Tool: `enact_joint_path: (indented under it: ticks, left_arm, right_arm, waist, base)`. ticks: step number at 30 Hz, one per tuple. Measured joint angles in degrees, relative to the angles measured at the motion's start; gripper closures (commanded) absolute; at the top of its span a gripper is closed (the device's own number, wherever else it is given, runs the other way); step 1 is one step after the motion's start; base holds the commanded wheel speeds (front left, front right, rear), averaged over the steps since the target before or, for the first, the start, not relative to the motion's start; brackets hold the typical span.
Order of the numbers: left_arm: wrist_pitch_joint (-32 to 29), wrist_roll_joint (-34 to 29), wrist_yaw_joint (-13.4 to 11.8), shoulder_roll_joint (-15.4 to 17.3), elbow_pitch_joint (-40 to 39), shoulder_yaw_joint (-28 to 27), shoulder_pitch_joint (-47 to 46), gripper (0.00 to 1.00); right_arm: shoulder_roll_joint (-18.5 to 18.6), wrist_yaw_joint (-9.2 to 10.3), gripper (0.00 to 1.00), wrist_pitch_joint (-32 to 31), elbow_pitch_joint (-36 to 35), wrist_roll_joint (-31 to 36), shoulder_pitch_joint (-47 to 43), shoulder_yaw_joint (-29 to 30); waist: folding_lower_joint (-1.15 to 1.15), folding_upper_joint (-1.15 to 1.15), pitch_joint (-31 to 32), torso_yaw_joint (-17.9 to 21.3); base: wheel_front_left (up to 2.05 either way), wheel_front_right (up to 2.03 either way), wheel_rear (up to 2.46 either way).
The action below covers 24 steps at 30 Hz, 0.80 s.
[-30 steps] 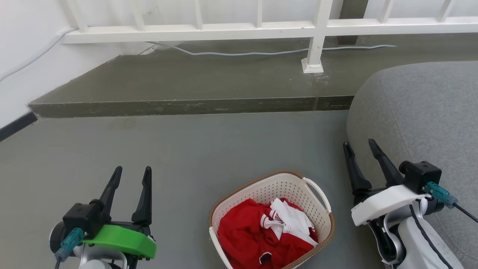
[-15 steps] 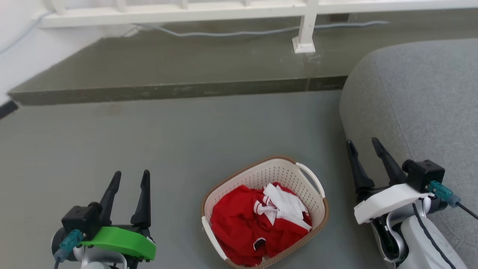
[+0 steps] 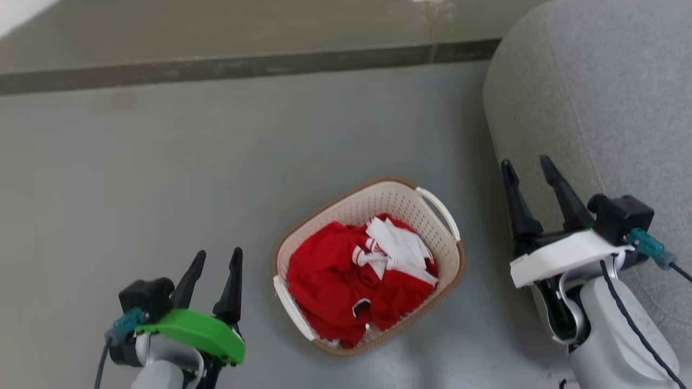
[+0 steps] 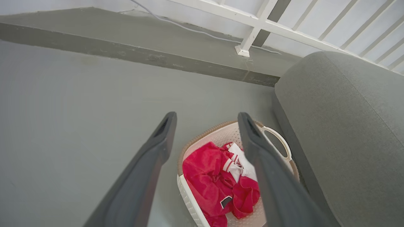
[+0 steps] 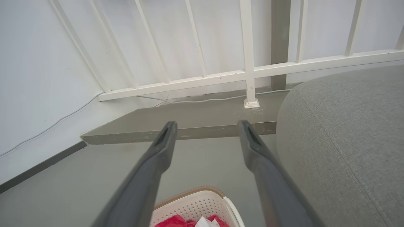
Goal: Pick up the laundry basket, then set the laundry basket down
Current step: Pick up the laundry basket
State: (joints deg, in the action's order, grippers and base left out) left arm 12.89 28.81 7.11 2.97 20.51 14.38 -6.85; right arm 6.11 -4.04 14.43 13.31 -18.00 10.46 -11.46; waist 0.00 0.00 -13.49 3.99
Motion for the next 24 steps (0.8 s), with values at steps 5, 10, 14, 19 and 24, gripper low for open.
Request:
enact_joint_path:
  ticks: [5,10,14,19,24]
  left_arm:
    - [-2.1,2.9,0.0,0.1,3.8,0.7,-3.9,0.0]
    - [-4.4,7.1,0.0,0.0,8.1,0.3,-7.7,0.0]
    - [-6.4,10.3,0.0,0.0,11.3,0.0,-10.0,0.0]
    - [-10.5,12.6,0.0,0.3,16.1,0.4,-12.6,0.0]
    - [-13.9,13.9,0.0,0.5,19.8,1.2,-14.4,0.0]
  right_arm:
    - [-0.5,-0.1,0.0,0.0,-0.8,0.0,1.9,0.3]
    - [-0.8,-0.14,0.0,0.0,-1.5,0.0,3.6,0.7]
    - [-1.3,-0.15,0.0,0.0,-2.0,0.4,5.5,0.7]
    - [-1.6,-0.18,0.0,0.0,-2.5,0.5,7.1,0.8]
    - [-2.1,-0.52,0.0,0.0,-2.7,0.5,8.2,0.8]
  waist:
    - [0.0,0.0,-3.8,1.1]
    - [0.0,0.0,-7.6,2.3]
    - [0.0,0.0,-10.6,3.3]
    - [0.0,0.0,-14.2,4.7]
    - [0.01,0.0,-17.3,6.3]
  base:
    - [0.0,0.0,0.0]
    - [0.0,0.0,0.0]
    - [0.0,0.0,0.0]
    - [0.0,0.0,0.0]
    - [0.0,0.0,0.0]
